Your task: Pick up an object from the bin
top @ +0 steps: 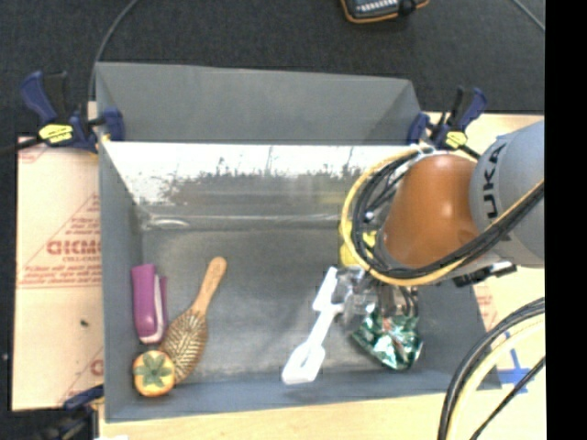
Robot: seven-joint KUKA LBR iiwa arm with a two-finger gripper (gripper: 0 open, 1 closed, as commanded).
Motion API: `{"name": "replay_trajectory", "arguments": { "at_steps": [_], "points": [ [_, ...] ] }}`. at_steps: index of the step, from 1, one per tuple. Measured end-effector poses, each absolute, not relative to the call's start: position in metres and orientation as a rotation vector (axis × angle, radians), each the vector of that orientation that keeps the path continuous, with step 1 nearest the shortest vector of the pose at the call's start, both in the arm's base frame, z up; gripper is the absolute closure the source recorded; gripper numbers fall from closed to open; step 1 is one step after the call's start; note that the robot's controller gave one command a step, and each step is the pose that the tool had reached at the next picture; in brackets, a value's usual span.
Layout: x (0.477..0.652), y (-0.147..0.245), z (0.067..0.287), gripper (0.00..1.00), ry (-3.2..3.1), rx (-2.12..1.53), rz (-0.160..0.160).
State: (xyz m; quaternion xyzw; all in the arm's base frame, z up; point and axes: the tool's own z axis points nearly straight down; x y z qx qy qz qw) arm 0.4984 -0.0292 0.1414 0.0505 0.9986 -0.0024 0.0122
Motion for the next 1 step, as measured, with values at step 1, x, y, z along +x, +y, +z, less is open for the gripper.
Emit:
{"name": "replay_trajectory", "arguments": {
  "at_steps": [1],
  "points": [
    [0.4985,-0.0293,0.1589,1.0,3.113,0.156,-0.007]
  ]
}}
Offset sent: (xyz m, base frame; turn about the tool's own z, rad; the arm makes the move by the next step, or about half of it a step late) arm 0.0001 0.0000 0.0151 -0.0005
